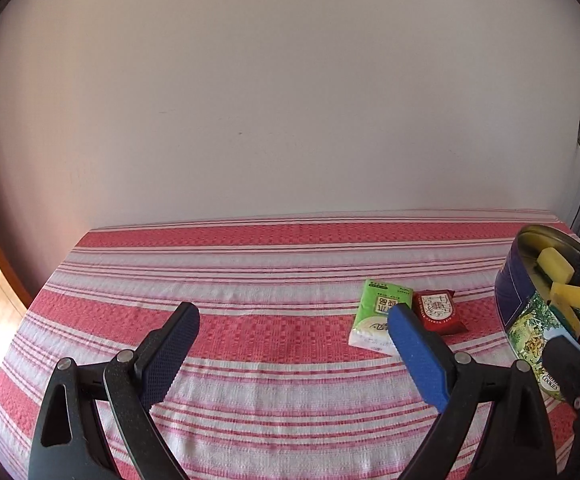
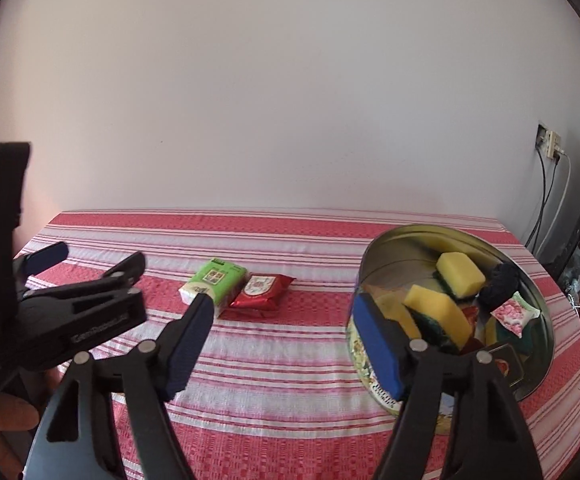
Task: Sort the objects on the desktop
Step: 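Grasp the green tissue pack with the left tool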
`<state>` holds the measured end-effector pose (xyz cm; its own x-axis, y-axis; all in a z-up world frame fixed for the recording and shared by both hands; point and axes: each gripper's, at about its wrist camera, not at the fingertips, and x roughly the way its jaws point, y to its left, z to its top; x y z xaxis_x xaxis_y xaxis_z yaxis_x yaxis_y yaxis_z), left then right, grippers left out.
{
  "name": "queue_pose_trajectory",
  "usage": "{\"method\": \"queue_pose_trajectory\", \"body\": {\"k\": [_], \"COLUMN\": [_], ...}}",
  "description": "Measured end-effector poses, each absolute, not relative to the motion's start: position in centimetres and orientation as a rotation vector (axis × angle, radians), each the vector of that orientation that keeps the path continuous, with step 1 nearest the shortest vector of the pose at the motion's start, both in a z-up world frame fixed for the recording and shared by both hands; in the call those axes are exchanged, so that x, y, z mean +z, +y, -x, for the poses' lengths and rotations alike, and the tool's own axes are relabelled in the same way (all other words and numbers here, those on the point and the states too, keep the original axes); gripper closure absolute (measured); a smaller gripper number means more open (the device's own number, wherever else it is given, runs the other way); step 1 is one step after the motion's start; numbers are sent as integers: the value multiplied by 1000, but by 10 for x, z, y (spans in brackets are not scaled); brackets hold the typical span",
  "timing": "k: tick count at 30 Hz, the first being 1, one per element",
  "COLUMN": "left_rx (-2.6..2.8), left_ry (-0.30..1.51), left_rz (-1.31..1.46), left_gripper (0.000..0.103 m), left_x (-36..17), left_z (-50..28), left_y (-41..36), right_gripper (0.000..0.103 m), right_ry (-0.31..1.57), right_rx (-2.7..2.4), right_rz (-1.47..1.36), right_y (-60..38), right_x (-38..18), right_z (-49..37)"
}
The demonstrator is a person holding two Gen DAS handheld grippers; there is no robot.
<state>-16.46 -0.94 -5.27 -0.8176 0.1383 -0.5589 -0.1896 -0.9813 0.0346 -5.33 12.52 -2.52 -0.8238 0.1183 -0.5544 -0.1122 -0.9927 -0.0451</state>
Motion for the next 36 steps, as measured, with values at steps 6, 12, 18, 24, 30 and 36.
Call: {"method": "queue_pose_trajectory", "body": {"k": [6, 12, 18, 24, 30, 36], "left_rx": [2739, 2690, 2649, 2601, 2601, 2611], "left_ry": [211, 199, 208, 229, 150, 25], "left_rz": [1007, 1099, 1077, 1044, 1036, 1040], "left_gripper": [6, 6, 25, 56, 76, 99], "left_x": [-85, -109, -108, -107, -101, -83], "left_z": [205, 231, 226, 217, 222, 223], "left_y": [30, 44, 42, 44, 31, -1], "right_gripper": [31, 31, 31, 31, 31, 31], "right_ry": [-39, -30, -14, 3, 9, 8], "right_rx": [2872, 2862, 2839, 2848, 2850, 2852], "right_rz": [897, 905, 916, 930, 944, 945], "right_y": [126, 134, 134, 128, 126, 128], "right_x": [-29, -30, -31, -32, -34, -35], "right_z": [55, 57, 64, 63, 62, 64]}}
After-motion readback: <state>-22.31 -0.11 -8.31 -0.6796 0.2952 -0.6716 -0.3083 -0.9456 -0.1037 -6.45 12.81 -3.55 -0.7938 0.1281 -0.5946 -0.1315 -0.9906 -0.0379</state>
